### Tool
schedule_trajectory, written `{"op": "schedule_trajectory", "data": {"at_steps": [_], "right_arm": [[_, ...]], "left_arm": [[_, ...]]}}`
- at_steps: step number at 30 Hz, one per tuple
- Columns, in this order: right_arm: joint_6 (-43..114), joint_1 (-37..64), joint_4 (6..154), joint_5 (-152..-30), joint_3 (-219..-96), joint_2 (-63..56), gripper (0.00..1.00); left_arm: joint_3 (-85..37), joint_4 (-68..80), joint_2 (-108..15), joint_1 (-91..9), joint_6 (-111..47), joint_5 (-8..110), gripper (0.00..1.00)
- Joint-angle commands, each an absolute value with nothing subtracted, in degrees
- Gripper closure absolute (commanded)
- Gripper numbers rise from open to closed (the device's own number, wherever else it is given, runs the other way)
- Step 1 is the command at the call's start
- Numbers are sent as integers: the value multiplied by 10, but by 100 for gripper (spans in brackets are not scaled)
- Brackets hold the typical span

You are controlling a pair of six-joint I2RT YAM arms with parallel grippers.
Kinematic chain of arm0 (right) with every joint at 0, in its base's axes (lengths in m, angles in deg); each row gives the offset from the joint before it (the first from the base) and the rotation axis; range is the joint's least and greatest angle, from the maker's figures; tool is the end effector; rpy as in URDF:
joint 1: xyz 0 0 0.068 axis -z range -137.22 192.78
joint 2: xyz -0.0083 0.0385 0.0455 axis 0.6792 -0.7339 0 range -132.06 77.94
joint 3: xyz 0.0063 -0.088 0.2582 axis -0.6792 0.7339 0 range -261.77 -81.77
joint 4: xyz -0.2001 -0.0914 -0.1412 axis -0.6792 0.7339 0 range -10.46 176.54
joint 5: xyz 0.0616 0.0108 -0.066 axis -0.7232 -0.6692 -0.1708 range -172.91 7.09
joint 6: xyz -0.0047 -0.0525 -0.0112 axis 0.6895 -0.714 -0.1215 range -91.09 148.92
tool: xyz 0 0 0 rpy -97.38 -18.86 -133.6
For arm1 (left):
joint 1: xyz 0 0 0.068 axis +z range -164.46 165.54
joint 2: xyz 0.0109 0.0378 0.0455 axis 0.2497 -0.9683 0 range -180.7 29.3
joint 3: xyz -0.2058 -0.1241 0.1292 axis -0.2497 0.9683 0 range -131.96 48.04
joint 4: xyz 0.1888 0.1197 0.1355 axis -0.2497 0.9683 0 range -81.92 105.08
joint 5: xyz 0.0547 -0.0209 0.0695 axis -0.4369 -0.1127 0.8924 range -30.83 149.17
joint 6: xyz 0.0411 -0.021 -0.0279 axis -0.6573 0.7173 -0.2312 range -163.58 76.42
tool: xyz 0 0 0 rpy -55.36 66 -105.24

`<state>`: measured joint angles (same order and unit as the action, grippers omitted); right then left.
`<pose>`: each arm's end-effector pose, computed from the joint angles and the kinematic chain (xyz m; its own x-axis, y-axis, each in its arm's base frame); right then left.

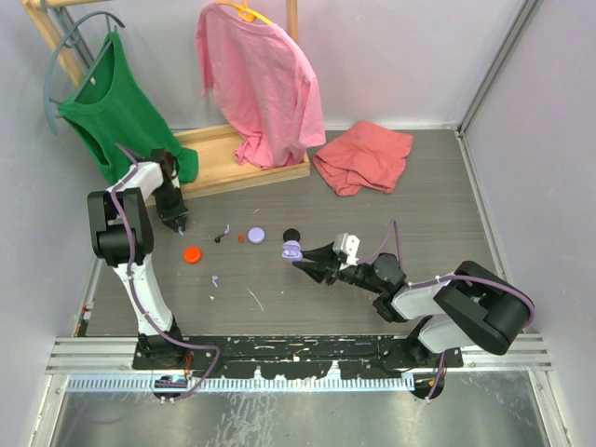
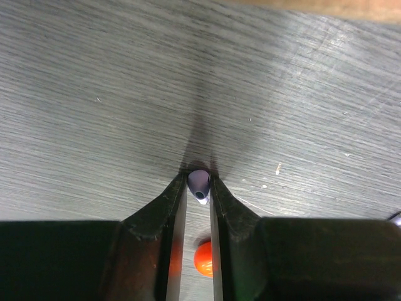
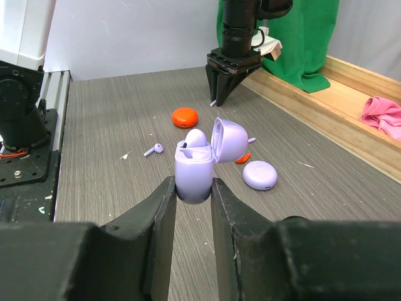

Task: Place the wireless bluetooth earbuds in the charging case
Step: Pick up the earbud from the center of the board.

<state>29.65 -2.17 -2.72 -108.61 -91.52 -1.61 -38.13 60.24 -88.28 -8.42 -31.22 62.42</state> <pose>0.1425 0.1639 0.1869 0.1407 0.1570 -0.9775 -0.9382 0.3366 -0.0810 0.3924 0.0435 0.1622 -0.9414 -0.3146 -0.1215 -0.3204 0.9468 0.0310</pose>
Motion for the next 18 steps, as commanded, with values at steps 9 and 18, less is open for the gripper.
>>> {"op": "schedule_trajectory", "data": {"at_steps": [9, 18], "right_arm": [[287, -24, -46, -1098, -934, -8, 99], [287, -24, -41, -1099, -935, -5, 99]], "left_arm": [[-375, 569, -878, -77, -322, 592, 91], [-345, 557, -805, -99, -319, 591, 100]]}}
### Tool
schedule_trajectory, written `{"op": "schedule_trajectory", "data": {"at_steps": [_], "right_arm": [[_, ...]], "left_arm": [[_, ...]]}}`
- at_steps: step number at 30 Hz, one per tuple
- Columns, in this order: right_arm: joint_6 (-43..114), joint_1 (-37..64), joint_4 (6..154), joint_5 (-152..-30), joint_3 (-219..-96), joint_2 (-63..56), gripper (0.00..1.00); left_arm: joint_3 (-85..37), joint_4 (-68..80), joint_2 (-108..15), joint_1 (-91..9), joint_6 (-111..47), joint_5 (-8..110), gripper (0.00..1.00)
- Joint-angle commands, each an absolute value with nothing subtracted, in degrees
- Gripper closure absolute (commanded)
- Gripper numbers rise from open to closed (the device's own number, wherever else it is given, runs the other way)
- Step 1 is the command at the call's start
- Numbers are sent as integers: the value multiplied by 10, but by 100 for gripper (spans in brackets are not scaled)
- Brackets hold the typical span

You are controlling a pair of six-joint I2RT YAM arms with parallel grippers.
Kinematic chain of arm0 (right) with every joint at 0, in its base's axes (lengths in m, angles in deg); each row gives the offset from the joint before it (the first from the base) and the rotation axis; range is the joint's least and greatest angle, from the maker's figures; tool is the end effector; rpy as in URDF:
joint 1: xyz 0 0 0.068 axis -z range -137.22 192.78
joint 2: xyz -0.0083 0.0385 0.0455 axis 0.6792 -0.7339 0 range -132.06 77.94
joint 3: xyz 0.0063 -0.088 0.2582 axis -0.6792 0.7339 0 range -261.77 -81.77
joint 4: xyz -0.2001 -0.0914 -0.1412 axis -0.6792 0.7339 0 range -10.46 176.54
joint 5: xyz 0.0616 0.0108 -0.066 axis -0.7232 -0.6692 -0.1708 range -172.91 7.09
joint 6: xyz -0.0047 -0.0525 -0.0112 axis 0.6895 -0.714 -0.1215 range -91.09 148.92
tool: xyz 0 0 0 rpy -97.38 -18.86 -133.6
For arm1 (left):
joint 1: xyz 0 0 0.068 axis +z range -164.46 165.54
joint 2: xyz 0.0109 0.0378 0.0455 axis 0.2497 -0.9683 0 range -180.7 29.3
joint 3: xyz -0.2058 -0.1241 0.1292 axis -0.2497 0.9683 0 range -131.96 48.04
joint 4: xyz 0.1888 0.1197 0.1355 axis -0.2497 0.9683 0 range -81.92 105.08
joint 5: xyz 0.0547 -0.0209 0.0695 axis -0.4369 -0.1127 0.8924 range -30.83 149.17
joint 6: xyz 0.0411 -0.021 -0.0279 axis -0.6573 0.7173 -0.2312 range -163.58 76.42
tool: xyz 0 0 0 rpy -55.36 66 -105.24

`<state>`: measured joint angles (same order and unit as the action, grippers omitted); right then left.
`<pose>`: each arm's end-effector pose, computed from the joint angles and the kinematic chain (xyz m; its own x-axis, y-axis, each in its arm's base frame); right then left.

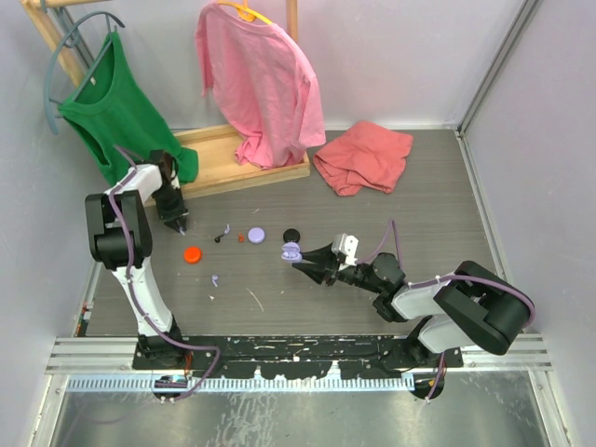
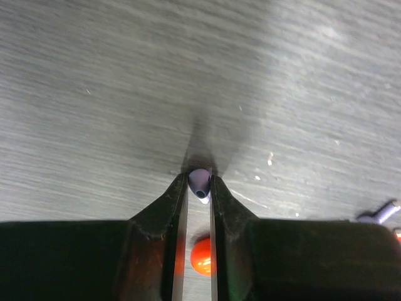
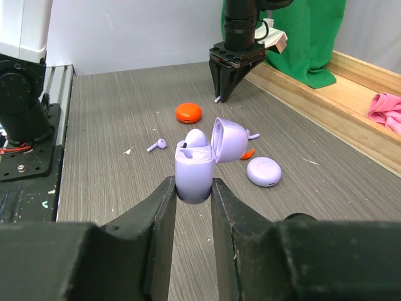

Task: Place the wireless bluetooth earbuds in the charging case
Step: Pick up the earbud from the center of the board.

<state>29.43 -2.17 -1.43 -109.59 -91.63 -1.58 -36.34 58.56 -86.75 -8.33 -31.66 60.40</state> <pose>0.1425 0.1647 0.1851 0.1304 0.1417 -0.9813 -0.9441 0.3201 -0.0792 0.3886 0.0425 0.1646 -0.9410 -0.3088 -0.1380 -0.3108 0.9504 -0.0074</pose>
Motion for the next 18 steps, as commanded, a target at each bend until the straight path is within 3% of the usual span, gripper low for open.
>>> {"op": "schedule_trajectory", "data": {"at_steps": [1, 18], "right_arm": [[288, -24, -41, -1098, -936, -4, 99], [278, -24, -37, -1069, -950, 17, 99]], "left_arm": [[-340, 556, -791, -104, -317, 594, 100], [-249, 504, -530, -270, -233, 695, 100]]}}
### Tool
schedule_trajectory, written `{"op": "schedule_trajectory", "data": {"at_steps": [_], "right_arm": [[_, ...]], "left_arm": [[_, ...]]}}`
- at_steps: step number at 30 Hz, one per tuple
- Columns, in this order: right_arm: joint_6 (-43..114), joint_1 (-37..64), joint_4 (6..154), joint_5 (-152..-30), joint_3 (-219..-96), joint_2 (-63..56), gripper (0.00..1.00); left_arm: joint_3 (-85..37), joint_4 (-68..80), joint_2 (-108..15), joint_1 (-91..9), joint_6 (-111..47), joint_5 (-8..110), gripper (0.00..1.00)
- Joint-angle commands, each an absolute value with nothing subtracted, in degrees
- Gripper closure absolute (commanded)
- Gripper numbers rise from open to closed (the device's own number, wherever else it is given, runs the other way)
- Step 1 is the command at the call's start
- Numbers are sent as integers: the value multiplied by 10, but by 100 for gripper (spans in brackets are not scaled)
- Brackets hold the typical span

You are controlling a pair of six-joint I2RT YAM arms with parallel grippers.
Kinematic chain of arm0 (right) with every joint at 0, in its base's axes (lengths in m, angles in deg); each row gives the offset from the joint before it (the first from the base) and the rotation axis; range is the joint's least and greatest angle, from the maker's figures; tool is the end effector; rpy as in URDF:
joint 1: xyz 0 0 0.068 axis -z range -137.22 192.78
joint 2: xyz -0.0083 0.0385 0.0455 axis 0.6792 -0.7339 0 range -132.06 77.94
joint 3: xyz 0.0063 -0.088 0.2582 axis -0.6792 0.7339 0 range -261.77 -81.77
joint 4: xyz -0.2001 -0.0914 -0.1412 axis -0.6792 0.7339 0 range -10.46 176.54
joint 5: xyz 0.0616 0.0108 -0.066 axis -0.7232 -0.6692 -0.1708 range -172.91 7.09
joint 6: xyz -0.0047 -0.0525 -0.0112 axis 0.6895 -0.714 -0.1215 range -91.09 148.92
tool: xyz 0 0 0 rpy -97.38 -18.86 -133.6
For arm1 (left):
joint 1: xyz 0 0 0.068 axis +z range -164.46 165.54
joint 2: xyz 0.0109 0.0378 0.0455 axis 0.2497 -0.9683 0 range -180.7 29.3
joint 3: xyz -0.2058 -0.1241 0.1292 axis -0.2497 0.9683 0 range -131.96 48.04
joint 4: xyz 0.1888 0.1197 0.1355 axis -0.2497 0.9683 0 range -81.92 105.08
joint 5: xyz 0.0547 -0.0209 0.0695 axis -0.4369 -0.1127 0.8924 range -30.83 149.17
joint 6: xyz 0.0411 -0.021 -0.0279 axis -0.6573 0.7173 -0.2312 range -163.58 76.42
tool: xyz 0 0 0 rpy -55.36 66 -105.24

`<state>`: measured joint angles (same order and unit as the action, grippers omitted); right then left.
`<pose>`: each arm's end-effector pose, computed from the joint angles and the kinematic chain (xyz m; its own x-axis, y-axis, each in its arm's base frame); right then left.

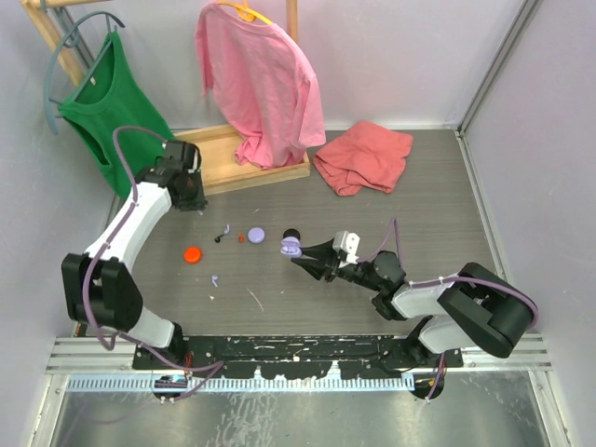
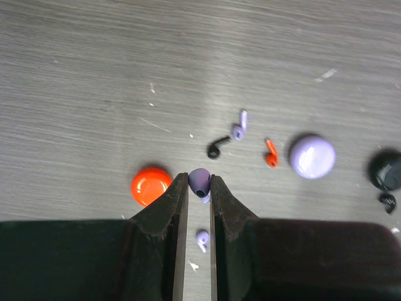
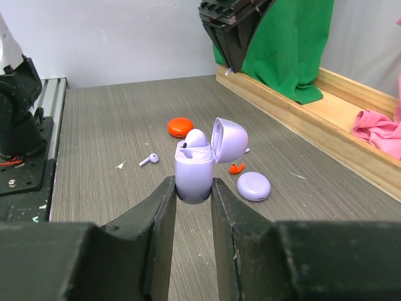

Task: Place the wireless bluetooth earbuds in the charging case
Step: Pick up the earbud from the center of the board, then place the earbud in the charging case.

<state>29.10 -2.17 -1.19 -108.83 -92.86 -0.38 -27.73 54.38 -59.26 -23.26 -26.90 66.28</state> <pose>0.1446 0.1663 0.1942 0.1622 0.1663 -0.9726 -0.9368 0.3357 -0.0989 0.3185 -0.0449 0.2879 -0.8377 -0.1586 -0.5226 -0.1582 0.9863 -0.0458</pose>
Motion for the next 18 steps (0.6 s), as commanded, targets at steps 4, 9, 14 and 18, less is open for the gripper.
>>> {"op": "schedule_trajectory", "data": {"at_steps": [4, 9, 14, 18], "right_arm": [[275, -25, -33, -1061, -958, 20, 99], [270, -25, -19, -1050, -977, 16, 99], [264, -25, -20, -1043, -995, 6, 99], [267, -25, -34, -1037, -1004, -5, 99]], "left_arm": [[-204, 470, -462, -328, -202, 719, 100], [-165, 428, -390, -404, -173, 750, 100], [-152, 403, -338, -471, -168, 804, 100], [-133, 360, -302, -523, -175, 823, 100]]}}
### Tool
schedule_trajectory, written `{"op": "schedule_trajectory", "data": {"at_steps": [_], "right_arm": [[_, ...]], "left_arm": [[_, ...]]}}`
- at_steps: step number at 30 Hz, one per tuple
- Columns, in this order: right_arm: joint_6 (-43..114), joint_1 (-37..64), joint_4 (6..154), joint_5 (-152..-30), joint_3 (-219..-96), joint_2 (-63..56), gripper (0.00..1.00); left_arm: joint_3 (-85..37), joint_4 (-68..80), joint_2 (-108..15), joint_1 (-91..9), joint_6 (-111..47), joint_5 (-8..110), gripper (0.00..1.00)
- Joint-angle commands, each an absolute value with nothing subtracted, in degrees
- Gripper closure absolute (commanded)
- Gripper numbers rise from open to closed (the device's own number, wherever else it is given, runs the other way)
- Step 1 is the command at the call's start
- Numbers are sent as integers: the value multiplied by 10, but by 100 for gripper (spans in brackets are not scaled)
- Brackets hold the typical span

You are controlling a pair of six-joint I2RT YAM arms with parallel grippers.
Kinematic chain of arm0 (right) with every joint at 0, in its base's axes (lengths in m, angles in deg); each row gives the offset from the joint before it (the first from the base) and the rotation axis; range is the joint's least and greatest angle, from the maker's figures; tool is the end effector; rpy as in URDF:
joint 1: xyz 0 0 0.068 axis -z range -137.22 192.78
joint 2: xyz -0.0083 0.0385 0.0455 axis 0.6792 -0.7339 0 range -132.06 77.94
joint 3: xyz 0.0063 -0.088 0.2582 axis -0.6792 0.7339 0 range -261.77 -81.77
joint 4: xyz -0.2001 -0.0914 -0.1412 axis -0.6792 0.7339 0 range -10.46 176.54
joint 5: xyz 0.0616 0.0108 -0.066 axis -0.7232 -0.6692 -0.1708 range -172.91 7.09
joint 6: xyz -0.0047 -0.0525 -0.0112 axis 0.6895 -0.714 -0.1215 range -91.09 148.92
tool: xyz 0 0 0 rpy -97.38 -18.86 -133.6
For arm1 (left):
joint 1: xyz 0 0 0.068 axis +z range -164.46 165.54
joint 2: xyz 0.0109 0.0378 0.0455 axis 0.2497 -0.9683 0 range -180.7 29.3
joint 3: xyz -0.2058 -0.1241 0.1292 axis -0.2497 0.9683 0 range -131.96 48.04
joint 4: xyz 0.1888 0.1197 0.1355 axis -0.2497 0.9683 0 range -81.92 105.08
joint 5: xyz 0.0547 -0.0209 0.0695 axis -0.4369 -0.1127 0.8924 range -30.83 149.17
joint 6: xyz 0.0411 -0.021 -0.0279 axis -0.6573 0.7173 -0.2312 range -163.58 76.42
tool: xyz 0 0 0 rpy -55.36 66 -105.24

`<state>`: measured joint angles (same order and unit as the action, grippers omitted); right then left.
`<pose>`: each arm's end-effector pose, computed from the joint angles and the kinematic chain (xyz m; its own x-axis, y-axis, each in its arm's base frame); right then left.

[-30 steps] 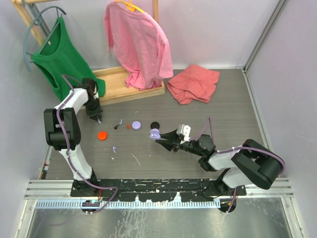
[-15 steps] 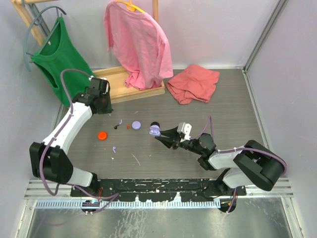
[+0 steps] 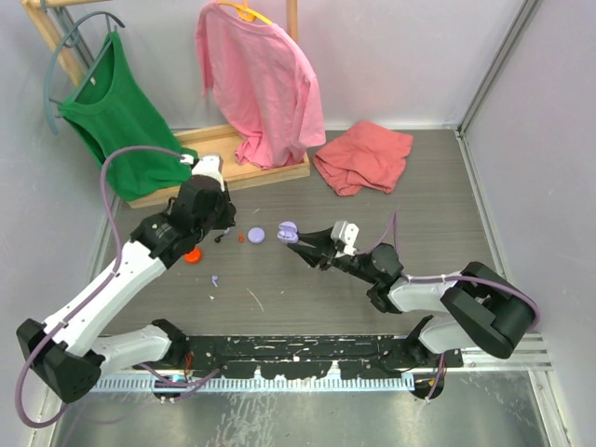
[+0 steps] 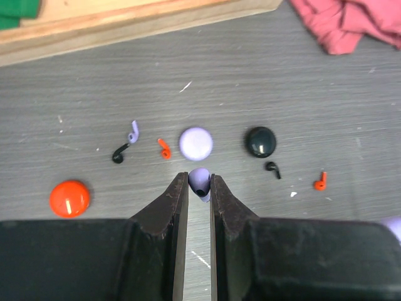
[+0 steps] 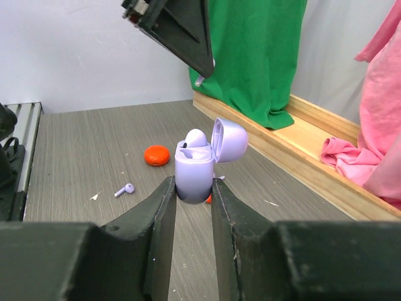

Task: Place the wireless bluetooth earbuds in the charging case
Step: Place the earbud in the charging case.

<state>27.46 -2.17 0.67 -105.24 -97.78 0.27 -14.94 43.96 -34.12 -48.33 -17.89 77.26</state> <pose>0.1567 0.1755 0.2160 0.2325 0.1991 -0.9520 -0.9048 0.4034 -0.1366 0.2005 -0.1213 0.3438 -0.5828 -0.1052 -0.8058 0.0770 0.9800 -0.1836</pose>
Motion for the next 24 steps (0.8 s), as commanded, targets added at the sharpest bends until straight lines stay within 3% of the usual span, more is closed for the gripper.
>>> {"op": "schedule_trajectory", "data": {"at_steps": [1, 14, 24], "right_arm": [[267, -24, -40, -1035, -1004, -8, 99], [270, -25, -80, -1008, -1010, -22, 99], [274, -25, -102, -994, -1005, -20, 99]], "left_arm": [[-127, 344, -294, -537, -178, 828, 100], [-78, 182, -258, -741, -277, 915, 100], [-48, 87, -279, -798, -335, 928, 99]]}}
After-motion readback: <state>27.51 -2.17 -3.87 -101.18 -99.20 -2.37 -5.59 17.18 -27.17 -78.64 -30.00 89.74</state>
